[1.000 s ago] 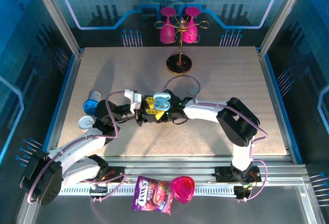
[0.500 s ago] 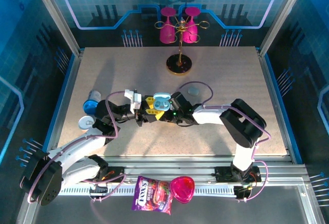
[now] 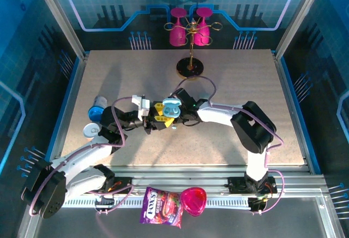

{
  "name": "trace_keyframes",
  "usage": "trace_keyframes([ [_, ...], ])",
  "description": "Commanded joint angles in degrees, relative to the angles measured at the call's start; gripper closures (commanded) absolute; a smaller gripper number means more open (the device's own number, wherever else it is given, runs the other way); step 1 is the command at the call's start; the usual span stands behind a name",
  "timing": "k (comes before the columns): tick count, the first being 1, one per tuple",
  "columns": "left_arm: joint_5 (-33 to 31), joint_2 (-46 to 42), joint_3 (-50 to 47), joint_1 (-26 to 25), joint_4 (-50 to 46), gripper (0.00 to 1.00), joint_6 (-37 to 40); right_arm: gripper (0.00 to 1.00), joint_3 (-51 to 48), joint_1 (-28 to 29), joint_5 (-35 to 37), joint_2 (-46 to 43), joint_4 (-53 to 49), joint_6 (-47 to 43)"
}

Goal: Insert the wireless bluetooth earbuds into the charging case

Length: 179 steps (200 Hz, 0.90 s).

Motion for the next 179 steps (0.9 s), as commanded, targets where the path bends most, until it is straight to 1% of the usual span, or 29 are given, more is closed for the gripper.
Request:
trace_keyframes([
  [1, -0.49, -0.70, 0.48, -0.15, 1.54, 0.69, 0.35, 0.48, 2.80, 0.43, 1.35, 1.59, -7.70, -4.10],
  [30, -0.49, -0.82, 0.44, -0.13, 1.37, 0.69, 0.43, 0.47, 5.89, 0.37, 3.07, 3.40, -11.91, -5.39],
  [102, -0.65, -1.21, 0.18, -0.16, 0.95, 0.69, 0.70, 0.47, 7.92, 2.08, 1.66, 5.69, -13.58, -6.66],
  [179, -0.74, -1.59, -0.13, -0.12, 0.94, 0.69, 0.69, 0.47, 12.65, 4.72, -0.25, 7.68, -18.17, -11.74],
])
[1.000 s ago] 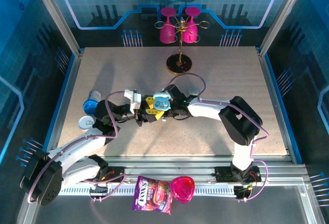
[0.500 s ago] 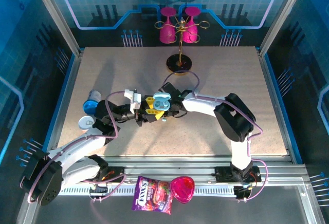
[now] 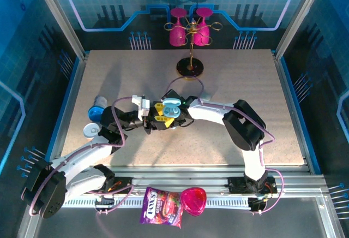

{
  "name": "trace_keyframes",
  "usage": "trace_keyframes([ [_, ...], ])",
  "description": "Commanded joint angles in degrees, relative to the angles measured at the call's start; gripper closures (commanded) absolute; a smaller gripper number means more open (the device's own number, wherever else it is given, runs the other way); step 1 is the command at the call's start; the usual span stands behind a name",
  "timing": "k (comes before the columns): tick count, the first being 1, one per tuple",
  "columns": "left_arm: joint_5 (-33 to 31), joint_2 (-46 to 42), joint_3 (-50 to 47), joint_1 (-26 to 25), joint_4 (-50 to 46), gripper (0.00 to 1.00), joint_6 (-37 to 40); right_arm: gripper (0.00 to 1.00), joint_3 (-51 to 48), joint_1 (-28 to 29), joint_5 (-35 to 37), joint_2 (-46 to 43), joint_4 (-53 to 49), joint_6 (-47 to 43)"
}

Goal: Insert the wireless bluetooth earbuds into the charging case

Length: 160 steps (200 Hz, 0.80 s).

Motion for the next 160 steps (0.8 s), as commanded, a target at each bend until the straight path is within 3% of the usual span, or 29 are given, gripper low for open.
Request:
trace_keyframes([
  [1, -0.72, -1.55, -0.15, -0.16, 1.09, 0.69, 0.67, 0.47, 2.64, 1.18, -1.46, 2.04, -3.75, -3.12],
  [66, -0.56, -1.93, -0.08, -0.18, 1.29, 0.69, 0.36, 0.50, -3.00, 0.84, 2.36, -4.99, 3.29, 1.71],
  [125, -0.58, -2.00, -0.22, -0.16, 1.64, 0.69, 0.30, 0.48, -17.89, -1.38, 5.68, -13.69, 17.66, 16.60],
  [160, -0.54, -2.02, -0.35, -0.17, 1.75, 0.69, 0.28, 0.49, -23.28, -1.85, 3.12, -14.06, 24.51, 23.05],
])
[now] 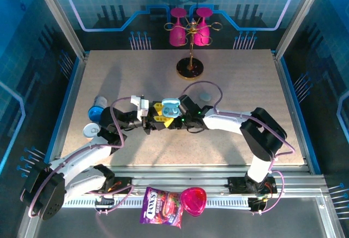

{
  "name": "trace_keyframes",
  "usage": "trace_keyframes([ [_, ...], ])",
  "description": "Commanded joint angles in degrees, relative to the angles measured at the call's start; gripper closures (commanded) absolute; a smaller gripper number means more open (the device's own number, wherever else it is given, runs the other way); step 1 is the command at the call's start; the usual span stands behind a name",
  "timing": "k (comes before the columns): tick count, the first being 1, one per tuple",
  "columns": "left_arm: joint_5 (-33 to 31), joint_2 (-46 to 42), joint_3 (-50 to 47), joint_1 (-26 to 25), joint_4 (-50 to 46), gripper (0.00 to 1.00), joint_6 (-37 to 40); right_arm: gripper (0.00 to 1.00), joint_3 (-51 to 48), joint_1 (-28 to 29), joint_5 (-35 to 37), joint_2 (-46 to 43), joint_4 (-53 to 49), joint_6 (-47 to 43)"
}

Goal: Insert the wireless bluetooth earbuds into the charging case

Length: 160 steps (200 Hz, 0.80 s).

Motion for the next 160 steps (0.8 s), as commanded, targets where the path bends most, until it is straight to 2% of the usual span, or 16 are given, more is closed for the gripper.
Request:
trace_keyframes([
  [1, -0.41, -1.12, -0.35, -0.18, 1.74, 0.69, 0.30, 0.49, -2.82, -0.40, -0.96, -0.52, 7.10, 7.09],
  [72, -0.24, -1.45, -0.25, -0.16, 1.28, 0.69, 0.19, 0.49, -3.25, -0.85, -3.23, 3.18, 9.84, 8.74],
  [136, -0.21, -1.02, -0.09, -0.16, 1.40, 0.69, 0.30, 0.49, -4.85, -0.96, -0.36, 0.17, 8.83, 8.02],
  [160, -0.13, -0.60, 0.00, -0.14, 1.85, 0.69, 0.06, 0.49, -5.18, -1.05, -1.38, 0.44, 9.47, 8.10],
])
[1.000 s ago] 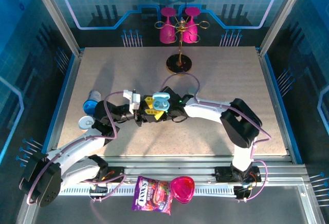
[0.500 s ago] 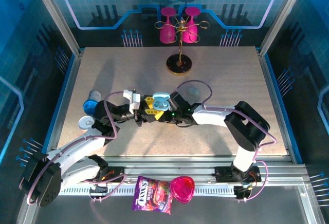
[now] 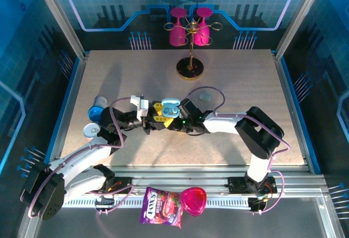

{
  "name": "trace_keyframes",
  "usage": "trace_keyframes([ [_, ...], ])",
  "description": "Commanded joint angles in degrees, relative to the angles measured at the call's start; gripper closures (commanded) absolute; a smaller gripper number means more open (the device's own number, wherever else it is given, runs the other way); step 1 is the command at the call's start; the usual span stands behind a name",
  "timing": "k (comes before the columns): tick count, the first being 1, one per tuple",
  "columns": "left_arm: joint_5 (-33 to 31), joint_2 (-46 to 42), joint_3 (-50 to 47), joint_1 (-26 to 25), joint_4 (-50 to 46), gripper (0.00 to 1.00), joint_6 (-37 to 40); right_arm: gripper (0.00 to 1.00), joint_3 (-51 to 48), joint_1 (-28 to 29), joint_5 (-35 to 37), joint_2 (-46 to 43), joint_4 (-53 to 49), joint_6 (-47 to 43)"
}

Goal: Insert the wireless bluetooth earbuds into the charging case

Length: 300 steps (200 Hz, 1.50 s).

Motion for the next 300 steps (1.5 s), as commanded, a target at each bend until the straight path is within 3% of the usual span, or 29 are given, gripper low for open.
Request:
trace_keyframes([
  [1, -0.17, -0.28, 0.00, -0.16, 1.92, 0.69, 0.07, 0.49, -0.71, -0.70, 0.25, -1.36, 0.71, 0.41],
  [65, -0.06, -0.43, 0.18, -0.19, 1.65, 0.69, 0.06, 0.58, 1.59, -1.41, -3.74, 3.24, 3.51, 1.14],
  [119, -0.16, -0.62, 0.10, -0.18, 1.19, 0.69, 0.41, 0.57, 2.16, -1.51, -4.50, 4.16, 3.63, 0.77],
  [170, -0.28, -0.62, 0.00, -0.11, 1.21, 0.69, 0.49, 0.65, 3.56, -1.85, -6.31, 5.19, 4.69, 0.02],
  [300, -0.51, -0.70, -0.25, -0.16, 0.78, 0.69, 0.93, 0.71, 4.63, -2.23, -11.06, 8.87, 8.12, 0.61],
])
